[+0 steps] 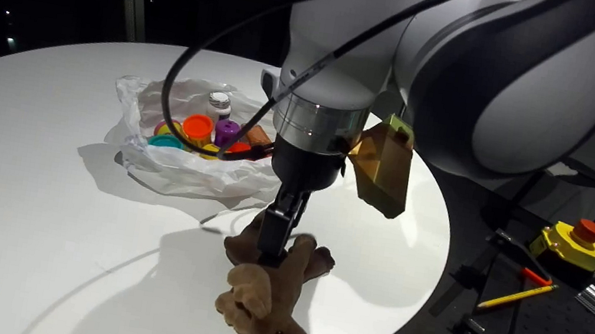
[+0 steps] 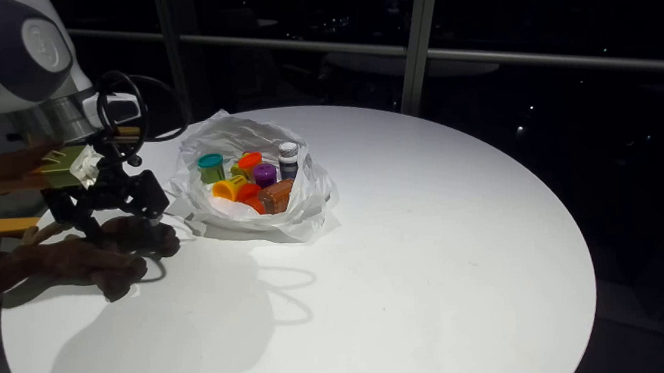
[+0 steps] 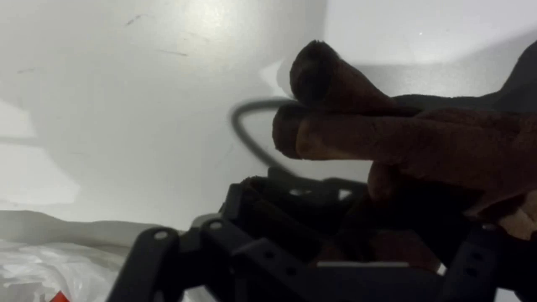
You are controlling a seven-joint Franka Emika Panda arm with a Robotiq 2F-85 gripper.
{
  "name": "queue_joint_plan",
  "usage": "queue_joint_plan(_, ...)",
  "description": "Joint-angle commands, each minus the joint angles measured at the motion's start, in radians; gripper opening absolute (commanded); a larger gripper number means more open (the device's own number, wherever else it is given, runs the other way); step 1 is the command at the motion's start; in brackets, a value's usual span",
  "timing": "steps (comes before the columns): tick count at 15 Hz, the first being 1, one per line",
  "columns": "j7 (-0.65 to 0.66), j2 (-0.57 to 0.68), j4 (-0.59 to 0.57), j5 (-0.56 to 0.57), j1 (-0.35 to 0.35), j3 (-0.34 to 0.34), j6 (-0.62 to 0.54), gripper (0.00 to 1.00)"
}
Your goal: Put the objects on the table in the plastic
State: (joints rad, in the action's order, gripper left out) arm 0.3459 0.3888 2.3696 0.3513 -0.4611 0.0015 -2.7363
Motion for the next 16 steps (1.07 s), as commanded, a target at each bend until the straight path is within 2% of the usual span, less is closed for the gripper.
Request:
queue_joint_plan(1,0.053,-0.016,0.005,0.162,-0.067,-0.057,0.047,1.00)
queue_joint_plan(5,0.118,-0.038,0.013,0.318,-0.096,-0.071,0.077,1.00)
queue_joint_plan(9,0.210,-0.061,0.012,0.470,-0.089,-0.044,0.121,1.00)
queue_joint_plan(11,0.210,-0.057,0.004,0.500,-0.063,-0.014,0.149,1.00)
queue_joint_plan(16,0.060,-0.017,-0.032,0.455,0.019,0.065,0.190,1.00)
